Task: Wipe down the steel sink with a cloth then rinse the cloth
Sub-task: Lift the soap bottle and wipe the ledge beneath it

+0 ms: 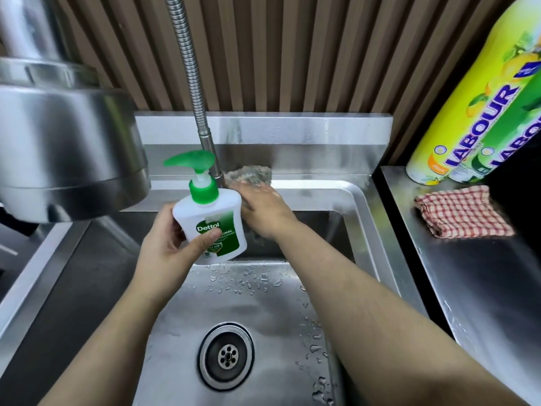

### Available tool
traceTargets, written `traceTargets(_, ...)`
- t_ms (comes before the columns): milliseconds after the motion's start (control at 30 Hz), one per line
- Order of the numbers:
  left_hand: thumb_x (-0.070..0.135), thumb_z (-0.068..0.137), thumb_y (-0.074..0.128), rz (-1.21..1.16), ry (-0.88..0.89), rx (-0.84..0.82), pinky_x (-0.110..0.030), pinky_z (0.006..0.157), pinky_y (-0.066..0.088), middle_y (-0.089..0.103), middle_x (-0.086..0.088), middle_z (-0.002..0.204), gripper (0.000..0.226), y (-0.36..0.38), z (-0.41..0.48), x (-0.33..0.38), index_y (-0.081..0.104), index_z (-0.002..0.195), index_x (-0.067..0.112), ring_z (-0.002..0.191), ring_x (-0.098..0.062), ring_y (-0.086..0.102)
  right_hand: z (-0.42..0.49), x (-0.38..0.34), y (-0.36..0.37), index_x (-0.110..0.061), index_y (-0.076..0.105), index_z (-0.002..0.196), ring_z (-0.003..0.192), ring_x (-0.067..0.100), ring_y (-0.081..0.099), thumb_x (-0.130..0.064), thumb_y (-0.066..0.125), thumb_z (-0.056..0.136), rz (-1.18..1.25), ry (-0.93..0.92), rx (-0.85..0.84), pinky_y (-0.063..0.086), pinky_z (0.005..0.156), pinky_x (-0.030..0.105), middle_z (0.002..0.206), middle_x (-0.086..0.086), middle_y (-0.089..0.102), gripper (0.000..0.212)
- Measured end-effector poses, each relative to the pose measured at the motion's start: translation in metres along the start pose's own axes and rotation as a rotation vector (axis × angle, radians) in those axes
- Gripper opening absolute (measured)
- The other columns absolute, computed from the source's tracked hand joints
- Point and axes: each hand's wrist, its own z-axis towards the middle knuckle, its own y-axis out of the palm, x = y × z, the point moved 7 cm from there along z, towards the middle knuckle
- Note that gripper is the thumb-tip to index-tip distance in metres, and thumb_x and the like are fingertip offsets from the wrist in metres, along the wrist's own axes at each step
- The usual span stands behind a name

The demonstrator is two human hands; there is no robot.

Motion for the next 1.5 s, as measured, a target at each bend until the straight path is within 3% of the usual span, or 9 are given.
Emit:
traceTargets(233, 0.042, 0.055, 0.075, 0.008, -0.004, -0.018, -0.032, 0.077, 0.053, 0.069, 0.011, 0.093, 0.041, 0.010, -0.002, -0.008, 0.057, 0.091, 0.044, 0.087, -0.008, 0.064, -0.011, 0.007, 0.005, -0.028, 0.037, 0.141, 0.139, 0.009, 0.028, -0.030, 0.039, 0.098, -0.036, 0.052, 0.069, 0.005, 0.116, 0.033, 0.148, -0.006, 0.040, 0.043)
traceTargets(500, 0.024, 0.061, 0.076, -0.023, 0.011, -0.033, -0.018, 0.070, 0.053, 0.070, 0.014, 0.090, 0.041, 0.027, -0.001, -0.014, 0.059, 0.091, 0.046, 0.083, -0.003, 0.063, 0.004, 0.005, 0.013, -0.028, 0.004, 0.150, 0.145, 0.008, -0.005, -0.040, 0.032, 0.099, -0.316, 0.036, -0.107, -0.007, 0.116, 0.036, 0.159, -0.010, -0.002, 0.059)
traceTargets(767, 0.017, 0.062, 0.077, -0.044, -0.022, -0.042, -0.018, 0.071, 0.054, 0.070, 0.013, 0.089, 0.041, 0.039, -0.005, -0.022, 0.058, 0.091, 0.039, 0.082, -0.004, 0.064, -0.069, 0.103, -0.053, -0.024, 0.000, 0.150, 0.146, 0.017, -0.005, -0.060, 0.018, 0.095, -0.388, 0.465, -0.013, -0.006, 0.117, 0.042, 0.159, -0.002, -0.005, 0.069)
traceTargets(1000, 0.017, 0.063, 0.071, -0.060, -0.037, -0.040, -0.015, 0.070, 0.053, 0.070, 0.015, 0.088, 0.037, 0.048, -0.006, -0.025, 0.055, 0.094, 0.032, 0.081, -0.001, 0.064, -0.099, 0.087, -0.052, -0.018, 0.013, 0.149, 0.145, 0.024, 0.013, -0.036, 0.056, 0.089, -0.460, 0.342, -0.048, 0.005, 0.118, 0.041, 0.157, 0.006, 0.017, 0.076)
traceTargets(1133, 0.018, 0.063, 0.072, -0.054, -0.038, -0.053, -0.016, 0.070, 0.053, 0.071, 0.013, 0.090, 0.038, 0.048, -0.005, -0.023, 0.057, 0.093, 0.036, 0.082, -0.003, 0.064, -0.107, 0.074, -0.084, -0.024, 0.045, 0.123, 0.101, 0.029, 0.057, -0.015, 0.056, 0.085, -0.250, 0.296, -0.025, 0.047, 0.083, 0.034, 0.113, 0.008, 0.059, 0.041)
traceTargets(1200, 0.017, 0.063, 0.073, -0.065, -0.038, -0.065, -0.016, 0.071, 0.053, 0.071, 0.013, 0.091, 0.040, 0.049, -0.004, -0.022, 0.056, 0.095, 0.035, 0.084, -0.003, 0.065, -0.098, 0.075, -0.111, -0.022, 0.042, 0.103, 0.068, 0.026, 0.054, -0.018, 0.058, 0.087, -0.020, 0.327, -0.017, 0.041, 0.058, 0.030, 0.076, -0.001, 0.052, 0.023)
traceTargets(1300, 0.012, 0.062, 0.079, -0.082, -0.030, -0.062, -0.015, 0.071, 0.053, 0.071, 0.015, 0.091, 0.047, 0.052, -0.005, -0.020, 0.055, 0.098, 0.031, 0.083, -0.002, 0.064, -0.072, 0.081, -0.138, -0.019, 0.045, 0.093, 0.067, 0.017, 0.048, -0.029, 0.066, 0.086, 0.131, 0.338, -0.113, 0.035, 0.057, 0.029, 0.071, -0.004, 0.047, 0.024)
traceTargets(1400, 0.015, 0.063, 0.070, -0.093, -0.042, -0.057, -0.013, 0.070, 0.052, 0.071, 0.016, 0.090, 0.042, 0.055, -0.007, -0.020, 0.055, 0.099, 0.030, 0.081, 0.000, 0.064, -0.043, 0.089, -0.136, -0.022, 0.056, 0.098, 0.097, 0.019, 0.049, -0.039, 0.063, 0.086, -0.187, 0.306, -0.223, 0.034, 0.078, 0.031, 0.089, -0.004, 0.054, 0.022)
traceTargets(1500, 0.013, 0.062, 0.076, -0.090, -0.052, -0.067, -0.014, 0.069, 0.052, 0.071, 0.015, 0.089, 0.046, 0.055, -0.009, -0.023, 0.056, 0.099, 0.030, 0.080, 0.000, 0.065, -0.036, 0.081, -0.133, -0.022, 0.058, 0.105, 0.105, 0.026, 0.047, -0.028, 0.063, 0.082, -0.767, 0.144, 0.149, 0.029, 0.082, 0.037, 0.101, 0.002, 0.060, 0.025)
